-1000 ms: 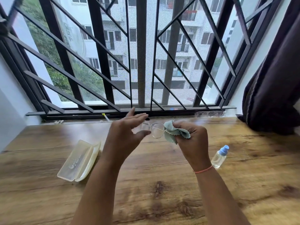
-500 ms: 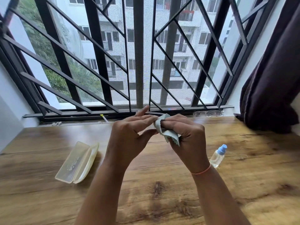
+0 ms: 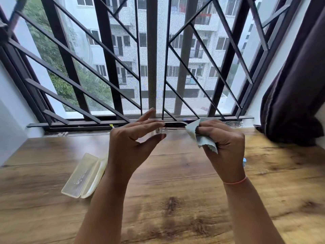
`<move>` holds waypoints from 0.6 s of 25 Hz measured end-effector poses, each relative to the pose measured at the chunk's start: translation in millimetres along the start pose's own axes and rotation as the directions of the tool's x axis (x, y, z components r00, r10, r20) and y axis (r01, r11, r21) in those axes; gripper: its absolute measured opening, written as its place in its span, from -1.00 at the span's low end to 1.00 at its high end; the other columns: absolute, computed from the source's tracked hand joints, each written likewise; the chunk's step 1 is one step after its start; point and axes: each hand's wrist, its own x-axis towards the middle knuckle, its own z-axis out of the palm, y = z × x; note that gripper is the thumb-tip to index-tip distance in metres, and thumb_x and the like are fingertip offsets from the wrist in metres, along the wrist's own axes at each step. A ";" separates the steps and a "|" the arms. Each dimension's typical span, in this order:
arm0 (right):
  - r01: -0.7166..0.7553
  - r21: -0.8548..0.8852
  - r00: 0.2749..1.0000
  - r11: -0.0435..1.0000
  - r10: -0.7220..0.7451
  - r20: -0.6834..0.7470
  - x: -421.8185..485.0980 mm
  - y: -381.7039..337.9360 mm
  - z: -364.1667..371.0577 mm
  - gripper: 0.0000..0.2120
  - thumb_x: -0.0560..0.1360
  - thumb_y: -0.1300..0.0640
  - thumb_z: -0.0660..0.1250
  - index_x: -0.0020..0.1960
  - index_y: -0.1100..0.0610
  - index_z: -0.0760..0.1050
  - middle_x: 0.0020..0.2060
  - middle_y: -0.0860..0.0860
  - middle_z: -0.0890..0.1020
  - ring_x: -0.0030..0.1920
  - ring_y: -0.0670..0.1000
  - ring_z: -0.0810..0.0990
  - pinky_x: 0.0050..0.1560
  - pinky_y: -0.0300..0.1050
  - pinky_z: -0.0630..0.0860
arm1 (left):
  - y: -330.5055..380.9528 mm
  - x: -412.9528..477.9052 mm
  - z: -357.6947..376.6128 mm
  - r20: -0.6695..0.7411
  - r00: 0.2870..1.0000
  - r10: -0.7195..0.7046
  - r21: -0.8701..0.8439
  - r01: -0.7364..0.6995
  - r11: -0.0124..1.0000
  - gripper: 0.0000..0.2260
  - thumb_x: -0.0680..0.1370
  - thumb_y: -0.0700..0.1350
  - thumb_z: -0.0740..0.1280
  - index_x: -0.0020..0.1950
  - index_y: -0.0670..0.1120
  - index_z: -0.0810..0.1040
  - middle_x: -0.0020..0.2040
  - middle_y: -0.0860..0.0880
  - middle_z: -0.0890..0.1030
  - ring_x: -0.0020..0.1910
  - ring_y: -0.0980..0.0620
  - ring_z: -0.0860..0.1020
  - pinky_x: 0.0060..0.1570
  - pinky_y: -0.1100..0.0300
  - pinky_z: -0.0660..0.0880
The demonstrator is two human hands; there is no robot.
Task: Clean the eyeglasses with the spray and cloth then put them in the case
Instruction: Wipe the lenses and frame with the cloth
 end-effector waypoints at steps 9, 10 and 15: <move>-0.069 0.024 0.986 0.997 0.071 -0.148 -0.6 8.8 -12.9 -0.85 0.36 0.33 0.39 -0.12 0.14 0.56 -0.15 -0.13 0.57 -0.11 -0.32 0.55 -0.11 -0.30 0.52 | -8.0 -2.2 -1.7 -0.137 0.990 0.024 -0.035 -0.029 0.999 -0.82 0.36 -0.30 0.47 -0.06 -0.23 0.63 -0.05 -0.17 0.65 0.13 -0.11 0.59 0.16 0.03 0.50; -0.073 0.014 0.984 0.997 0.075 -0.161 -1.1 8.7 -12.3 -0.86 0.36 0.33 0.38 -0.12 0.15 0.56 -0.15 -0.15 0.56 -0.10 -0.35 0.54 -0.09 -0.34 0.51 | -7.7 -1.6 -2.0 -0.141 0.989 0.034 -0.023 -0.038 0.999 -0.83 0.36 -0.29 0.48 -0.07 -0.21 0.63 -0.05 -0.16 0.66 0.12 -0.10 0.59 0.14 0.04 0.51; -0.055 -0.040 0.985 0.998 0.048 -0.167 -2.0 7.0 -9.5 -0.91 0.37 0.30 0.33 -0.16 0.25 0.61 -0.19 -0.06 0.57 -0.17 -0.18 0.56 -0.16 -0.21 0.52 | -6.3 1.1 -3.1 -0.128 0.984 0.123 0.036 -0.120 0.992 -0.88 0.36 -0.29 0.48 -0.12 -0.23 0.64 -0.07 -0.14 0.65 0.09 -0.08 0.61 0.13 0.05 0.53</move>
